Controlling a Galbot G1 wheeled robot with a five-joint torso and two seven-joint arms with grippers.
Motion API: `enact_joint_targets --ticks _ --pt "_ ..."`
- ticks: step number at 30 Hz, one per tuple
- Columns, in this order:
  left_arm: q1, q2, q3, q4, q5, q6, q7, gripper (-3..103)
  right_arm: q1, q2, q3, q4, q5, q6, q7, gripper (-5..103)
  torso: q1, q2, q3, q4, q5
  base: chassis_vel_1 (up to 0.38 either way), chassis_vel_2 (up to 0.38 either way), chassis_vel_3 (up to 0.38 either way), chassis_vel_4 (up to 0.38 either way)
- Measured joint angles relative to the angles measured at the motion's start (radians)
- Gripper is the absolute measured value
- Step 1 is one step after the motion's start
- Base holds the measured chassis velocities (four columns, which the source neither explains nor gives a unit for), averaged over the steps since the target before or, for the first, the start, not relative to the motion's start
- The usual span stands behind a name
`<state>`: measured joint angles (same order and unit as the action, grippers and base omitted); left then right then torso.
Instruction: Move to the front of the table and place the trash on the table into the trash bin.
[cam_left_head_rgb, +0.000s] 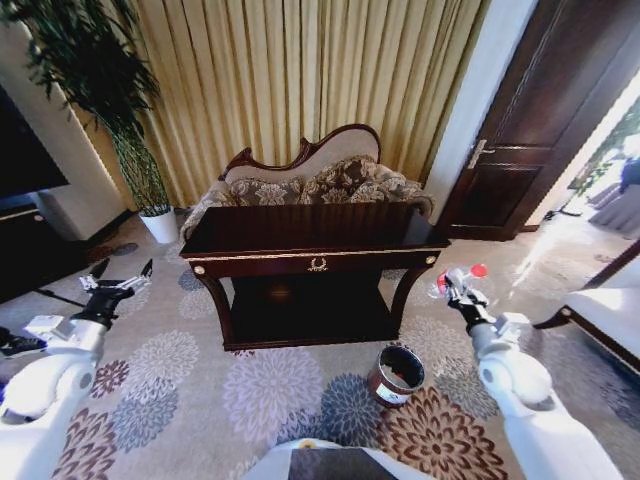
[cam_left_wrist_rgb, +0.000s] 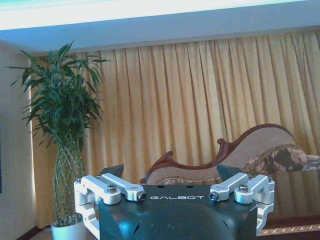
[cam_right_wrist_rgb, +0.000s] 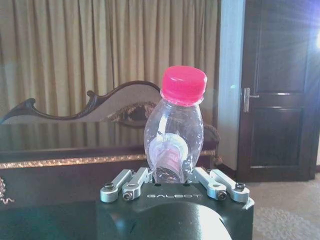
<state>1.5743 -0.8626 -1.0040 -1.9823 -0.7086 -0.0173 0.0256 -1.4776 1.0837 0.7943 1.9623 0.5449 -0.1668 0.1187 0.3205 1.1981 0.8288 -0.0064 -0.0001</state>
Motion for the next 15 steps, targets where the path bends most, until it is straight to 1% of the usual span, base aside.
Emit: enact_joint_targets --ticks 5,8,9,11,13,14,15 --pt "0.005 -0.003 -0.003 -0.001 0.002 0.000 0.000 100 -0.007 0.026 -0.008 -0.043 -0.033 0.023 0.000 25 0.000 0.000 0.000 -0.0002 0.0000 0.000 0.000 0.000 0.000" --pt "0.000 -0.006 0.005 0.001 0.005 -0.001 -0.001 100 0.004 0.059 -0.034 -0.115 -0.104 0.047 0.000 25 0.000 0.000 0.000 -0.0004 -0.0001 0.000 0.000 0.000 0.000" --pt "0.000 -0.006 0.005 0.001 0.005 -0.001 -0.001 100 0.004 0.059 -0.034 -0.115 -0.104 0.047 0.000 25 0.000 0.000 0.000 -0.0004 -0.0001 0.000 0.000 0.000 0.000" --pt "-0.003 -0.009 0.013 -0.001 0.008 -0.001 -0.001 100 0.038 0.078 -0.062 -0.184 -0.123 0.049 0.000 25 0.000 0.000 0.000 -0.0003 0.0003 0.000 0.000 0.000 0.000" --pt "-0.004 -0.010 0.014 -0.001 0.009 -0.001 -0.001 100 0.047 0.081 -0.067 -0.198 -0.129 0.049 0.000 25 0.000 0.000 0.000 -0.0002 0.0001 0.000 0.000 0.000 0.000" --pt "-0.006 -0.014 0.019 -0.005 0.013 -0.001 -0.001 100 0.079 0.094 -0.088 -0.257 -0.151 0.049 0.000 25 0.000 0.000 0.000 0.0000 -0.0003 0.000 0.000 0.000 0.000" --pt "-0.006 -0.017 0.022 -0.009 0.015 -0.001 -0.002 100 0.098 0.103 -0.101 -0.296 -0.167 0.048 0.000 25 0.000 0.000 0.000 -0.0001 0.0001 0.000 0.000 0.000 0.000"
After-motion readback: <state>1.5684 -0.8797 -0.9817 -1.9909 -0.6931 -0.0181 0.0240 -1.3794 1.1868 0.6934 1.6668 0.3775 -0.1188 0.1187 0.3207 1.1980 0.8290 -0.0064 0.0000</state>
